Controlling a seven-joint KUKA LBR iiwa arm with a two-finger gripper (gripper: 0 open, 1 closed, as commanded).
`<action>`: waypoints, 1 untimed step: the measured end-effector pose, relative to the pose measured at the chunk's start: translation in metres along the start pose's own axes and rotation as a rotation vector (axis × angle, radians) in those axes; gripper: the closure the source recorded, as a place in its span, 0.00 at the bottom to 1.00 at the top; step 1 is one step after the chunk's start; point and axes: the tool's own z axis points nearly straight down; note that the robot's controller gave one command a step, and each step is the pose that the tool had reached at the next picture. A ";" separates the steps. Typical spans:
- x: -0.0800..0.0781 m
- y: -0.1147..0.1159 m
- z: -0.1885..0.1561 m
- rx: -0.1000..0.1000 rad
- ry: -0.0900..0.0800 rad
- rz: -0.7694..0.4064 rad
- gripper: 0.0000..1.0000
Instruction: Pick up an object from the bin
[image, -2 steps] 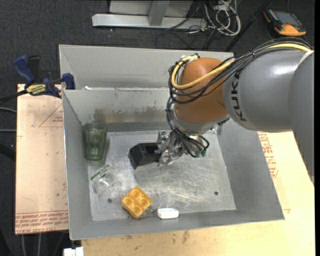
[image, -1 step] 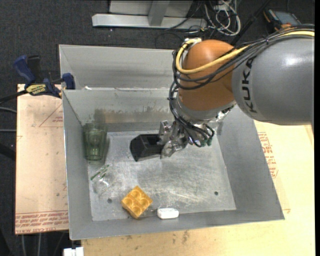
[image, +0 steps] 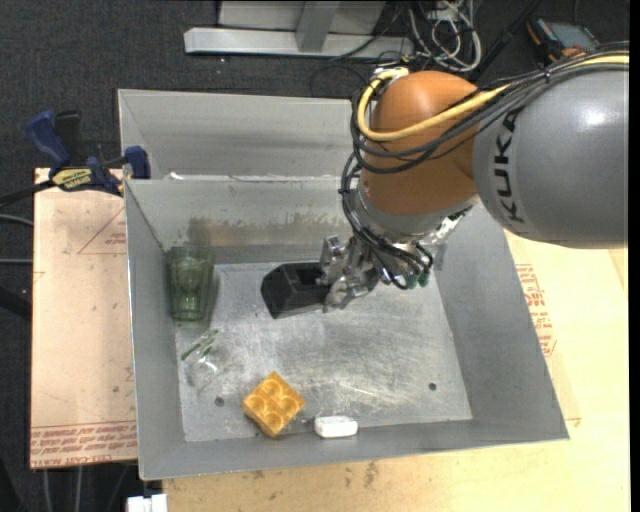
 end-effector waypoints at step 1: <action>-0.015 -0.004 0.040 0.002 -0.005 -0.053 1.00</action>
Offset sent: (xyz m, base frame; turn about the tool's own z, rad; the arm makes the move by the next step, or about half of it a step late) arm 0.0376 0.0376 -0.0040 0.0509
